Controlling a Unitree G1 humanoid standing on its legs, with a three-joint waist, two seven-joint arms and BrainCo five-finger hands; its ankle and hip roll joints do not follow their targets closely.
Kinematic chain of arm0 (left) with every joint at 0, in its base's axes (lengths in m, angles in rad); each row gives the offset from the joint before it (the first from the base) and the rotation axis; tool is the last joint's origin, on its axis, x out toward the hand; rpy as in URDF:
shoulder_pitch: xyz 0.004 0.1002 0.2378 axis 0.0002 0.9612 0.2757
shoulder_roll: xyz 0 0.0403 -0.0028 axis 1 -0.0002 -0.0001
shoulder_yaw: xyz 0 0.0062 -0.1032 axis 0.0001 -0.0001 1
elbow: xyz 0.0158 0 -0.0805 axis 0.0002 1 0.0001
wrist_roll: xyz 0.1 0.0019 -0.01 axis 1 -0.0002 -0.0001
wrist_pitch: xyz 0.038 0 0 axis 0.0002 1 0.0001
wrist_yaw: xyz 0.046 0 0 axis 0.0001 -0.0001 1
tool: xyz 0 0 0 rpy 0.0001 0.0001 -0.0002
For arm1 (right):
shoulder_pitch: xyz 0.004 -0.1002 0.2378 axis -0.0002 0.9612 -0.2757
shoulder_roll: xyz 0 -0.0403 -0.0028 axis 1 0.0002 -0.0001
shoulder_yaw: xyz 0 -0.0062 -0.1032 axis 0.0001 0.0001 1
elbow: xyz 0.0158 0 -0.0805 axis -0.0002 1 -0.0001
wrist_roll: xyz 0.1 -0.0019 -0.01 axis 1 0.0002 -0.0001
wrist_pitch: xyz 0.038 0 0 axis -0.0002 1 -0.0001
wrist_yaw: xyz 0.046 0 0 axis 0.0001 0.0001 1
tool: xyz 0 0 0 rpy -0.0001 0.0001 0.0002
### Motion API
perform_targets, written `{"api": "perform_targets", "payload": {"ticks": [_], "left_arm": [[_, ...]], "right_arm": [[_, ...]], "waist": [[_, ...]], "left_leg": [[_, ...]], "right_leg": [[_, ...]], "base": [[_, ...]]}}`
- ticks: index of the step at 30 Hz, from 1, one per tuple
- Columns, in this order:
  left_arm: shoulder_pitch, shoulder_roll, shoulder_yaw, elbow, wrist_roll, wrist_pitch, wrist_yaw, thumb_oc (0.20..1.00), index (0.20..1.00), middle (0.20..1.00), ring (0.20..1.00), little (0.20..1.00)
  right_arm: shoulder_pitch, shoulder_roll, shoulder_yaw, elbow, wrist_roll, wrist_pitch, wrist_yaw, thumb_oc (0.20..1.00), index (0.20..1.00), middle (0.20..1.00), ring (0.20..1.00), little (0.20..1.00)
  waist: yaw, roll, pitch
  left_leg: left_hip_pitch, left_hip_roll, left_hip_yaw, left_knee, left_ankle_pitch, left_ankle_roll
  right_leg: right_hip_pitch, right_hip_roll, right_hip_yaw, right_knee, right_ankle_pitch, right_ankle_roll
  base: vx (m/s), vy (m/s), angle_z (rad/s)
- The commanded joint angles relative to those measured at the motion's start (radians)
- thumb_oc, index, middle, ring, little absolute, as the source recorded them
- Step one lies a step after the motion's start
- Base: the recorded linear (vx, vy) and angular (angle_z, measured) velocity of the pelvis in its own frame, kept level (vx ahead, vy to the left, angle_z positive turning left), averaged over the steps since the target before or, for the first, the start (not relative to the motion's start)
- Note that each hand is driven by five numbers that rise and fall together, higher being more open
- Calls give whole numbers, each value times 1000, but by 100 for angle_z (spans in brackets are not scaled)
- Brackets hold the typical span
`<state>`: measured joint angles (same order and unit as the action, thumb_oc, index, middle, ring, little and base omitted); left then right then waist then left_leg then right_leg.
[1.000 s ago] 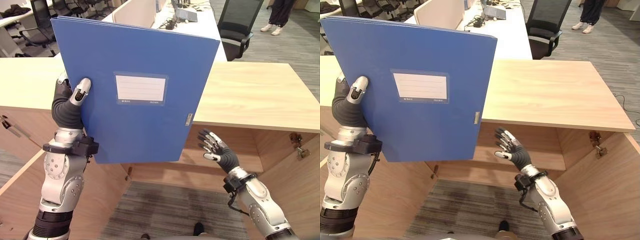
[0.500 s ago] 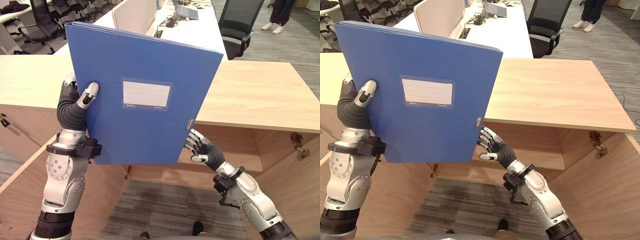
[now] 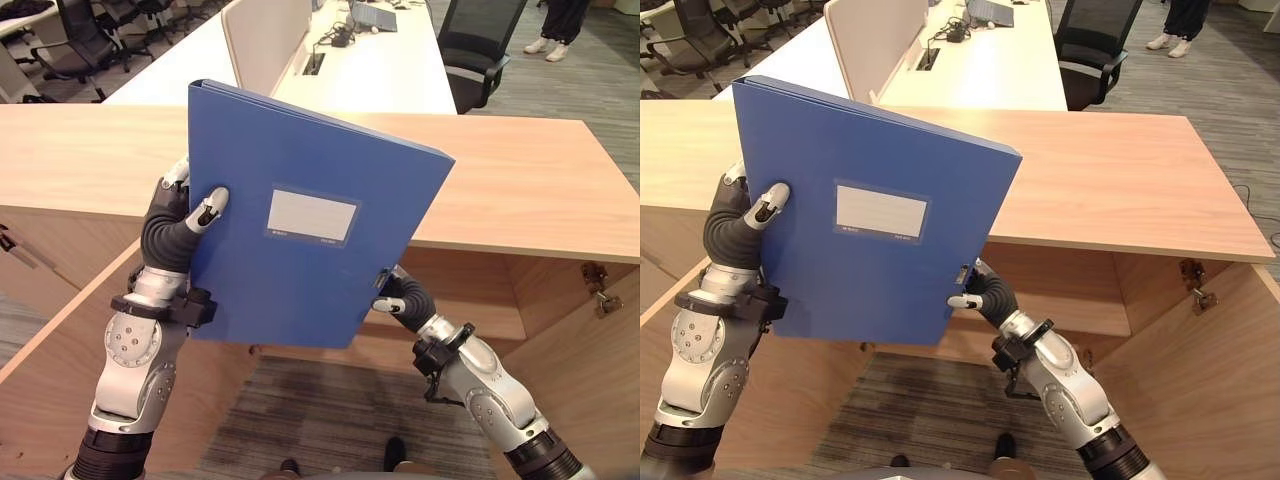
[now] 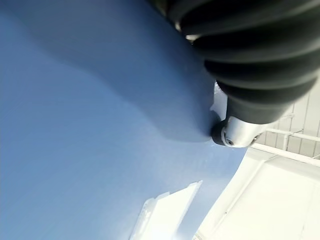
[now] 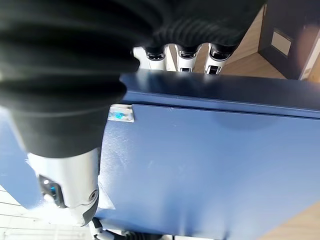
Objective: Put the empty folder in the office cabinet
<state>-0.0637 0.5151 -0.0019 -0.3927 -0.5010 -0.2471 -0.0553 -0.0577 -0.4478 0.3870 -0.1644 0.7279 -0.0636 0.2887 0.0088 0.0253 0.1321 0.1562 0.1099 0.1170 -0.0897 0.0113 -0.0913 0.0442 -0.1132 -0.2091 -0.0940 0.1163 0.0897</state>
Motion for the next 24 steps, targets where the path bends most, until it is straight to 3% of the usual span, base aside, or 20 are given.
{"api": "perform_targets", "payload": {"ticks": [1,20,21,22,24], "left_arm": [[-46,29,-12,-18,17,-43,0,200,200,200,200,200],[-60,-25,-71,-8,6,-36,12,200,200,200,200,200],[-64,-31,-80,-5,7,-37,15,200,200,200,200,200],[-64,-32,-81,-5,10,-38,19,200,200,200,200,200],[-68,-36,-84,-4,9,-38,25,200,200,200,200,200]], "right_arm": [[-120,72,31,-85,47,-64,2,1000,1000,1000,1000,1000],[-155,117,64,-6,55,-69,-29,1000,1000,1000,1000,1000],[-158,119,70,-7,60,-70,-29,404,404,404,404,404],[-158,121,73,-6,63,-70,-29,200,200,200,200,200],[-156,124,79,-4,71,-69,-27,200,200,200,200,200]], "waist": [[-10,-36,4],[-6,-39,3],[-6,-39,4],[-7,-40,4],[-7,-40,3]], "left_leg": [[25,-23,-8,2,-51,4],[25,-25,-11,2,-52,8],[25,-24,-11,2,-52,8],[25,-24,-11,2,-52,8],[25,-23,-11,2,-52,8]], "right_leg": [[111,-52,-8,32,-126,79],[113,-52,-10,29,-122,77],[113,-52,-10,29,-123,76],[113,-52,-10,29,-122,76],[112,-51,-9,29,-123,77]], "base": [[0,0,0],[0,0,0],[0,0,0],[0,0,0],[0,0,0]]}}
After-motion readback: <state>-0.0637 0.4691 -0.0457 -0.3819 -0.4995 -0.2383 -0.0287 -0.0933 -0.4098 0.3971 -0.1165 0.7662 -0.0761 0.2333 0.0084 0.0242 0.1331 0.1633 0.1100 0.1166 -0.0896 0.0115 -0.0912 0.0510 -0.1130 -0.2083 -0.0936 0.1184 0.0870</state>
